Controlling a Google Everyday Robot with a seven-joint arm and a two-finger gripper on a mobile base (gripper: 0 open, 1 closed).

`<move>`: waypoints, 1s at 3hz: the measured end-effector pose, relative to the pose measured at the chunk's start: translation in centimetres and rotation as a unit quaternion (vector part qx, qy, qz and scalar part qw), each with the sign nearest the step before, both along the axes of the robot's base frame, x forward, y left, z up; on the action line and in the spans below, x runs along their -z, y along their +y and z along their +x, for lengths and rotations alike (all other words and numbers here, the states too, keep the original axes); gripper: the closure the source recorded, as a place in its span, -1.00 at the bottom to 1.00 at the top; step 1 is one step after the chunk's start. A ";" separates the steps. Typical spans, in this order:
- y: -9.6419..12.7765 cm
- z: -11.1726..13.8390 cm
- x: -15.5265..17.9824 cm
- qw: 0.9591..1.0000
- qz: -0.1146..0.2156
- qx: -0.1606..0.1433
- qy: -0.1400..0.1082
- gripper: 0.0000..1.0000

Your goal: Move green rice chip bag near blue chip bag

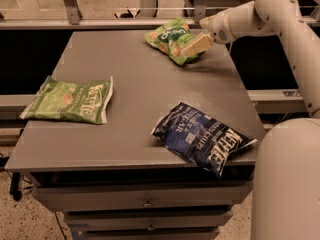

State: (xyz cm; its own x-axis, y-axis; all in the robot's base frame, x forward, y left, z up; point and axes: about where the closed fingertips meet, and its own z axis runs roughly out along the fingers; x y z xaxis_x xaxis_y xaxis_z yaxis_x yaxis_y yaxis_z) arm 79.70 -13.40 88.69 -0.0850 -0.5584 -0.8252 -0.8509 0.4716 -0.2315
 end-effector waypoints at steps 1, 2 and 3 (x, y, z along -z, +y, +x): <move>1.1 0.4 1.2 1.000 -0.002 -0.008 0.021 -0.22; 2.5 -0.1 2.2 0.999 -0.021 -0.032 0.037 0.25; 4.1 -1.5 2.5 0.995 -0.045 -0.070 0.050 0.69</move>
Offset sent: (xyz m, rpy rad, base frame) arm -0.0077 0.0315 -0.0260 -0.0954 0.1040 0.1186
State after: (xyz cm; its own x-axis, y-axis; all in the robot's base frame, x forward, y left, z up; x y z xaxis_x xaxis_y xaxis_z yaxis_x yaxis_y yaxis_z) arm 78.19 -9.32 86.22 -0.0806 -0.6419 -0.7625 -0.9276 0.3282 -0.1783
